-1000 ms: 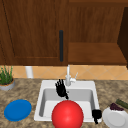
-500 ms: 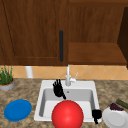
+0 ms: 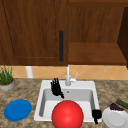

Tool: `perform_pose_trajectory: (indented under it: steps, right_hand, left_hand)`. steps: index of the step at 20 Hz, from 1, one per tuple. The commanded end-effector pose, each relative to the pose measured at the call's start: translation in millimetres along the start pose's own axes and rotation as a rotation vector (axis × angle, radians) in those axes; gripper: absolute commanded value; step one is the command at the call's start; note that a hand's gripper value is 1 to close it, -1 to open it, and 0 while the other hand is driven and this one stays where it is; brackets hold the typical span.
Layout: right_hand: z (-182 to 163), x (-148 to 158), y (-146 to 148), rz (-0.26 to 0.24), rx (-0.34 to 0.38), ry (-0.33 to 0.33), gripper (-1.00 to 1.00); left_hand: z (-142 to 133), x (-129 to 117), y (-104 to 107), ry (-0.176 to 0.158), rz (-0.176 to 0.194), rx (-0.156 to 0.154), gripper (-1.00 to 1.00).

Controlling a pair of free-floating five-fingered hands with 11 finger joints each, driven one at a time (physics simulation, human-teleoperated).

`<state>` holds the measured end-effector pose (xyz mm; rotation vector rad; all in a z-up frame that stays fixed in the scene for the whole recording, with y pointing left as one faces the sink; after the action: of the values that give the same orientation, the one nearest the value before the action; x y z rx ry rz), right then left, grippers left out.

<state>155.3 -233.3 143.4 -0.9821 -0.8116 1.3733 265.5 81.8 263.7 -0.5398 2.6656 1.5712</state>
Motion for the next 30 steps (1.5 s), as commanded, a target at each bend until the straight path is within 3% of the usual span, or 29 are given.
perform_pose_trajectory:
  steps: [1, 3, 13, 18, 25, 30]
  right_hand:
    - [0.0, 0.0, 0.0, 0.000, 0.000, 0.000, 0.00]
    - [0.0, 0.0, 0.0, 0.000, 0.000, 0.000, 0.00]
    - [0.0, 0.0, 0.0, 0.000, 0.000, 0.000, 0.00]
    - [0.0, 0.0, 0.0, 0.000, 0.000, 0.000, 0.00]
    - [0.0, 0.0, 0.0, 0.000, 0.000, 0.000, 0.00]
    - [0.0, 0.0, 0.0, 0.000, 0.000, 0.000, 0.00]
  left_hand:
    - [-3.5, -1.2, 6.0, 0.082, -0.025, 0.105, -1.00]
    - [-2.8, -1.0, 4.8, 0.086, -0.007, 0.111, -1.00]
    - [-7.3, -1.5, 8.5, 0.091, -0.016, 0.131, -1.00]
    - [-12.1, -10.0, 30.7, 0.074, -0.007, 0.106, -1.00]
    - [-19.1, -13.2, 47.3, 0.105, -0.010, 0.144, -1.00]
    - [-21.9, -10.2, 53.6, 0.133, -0.024, 0.150, -1.00]
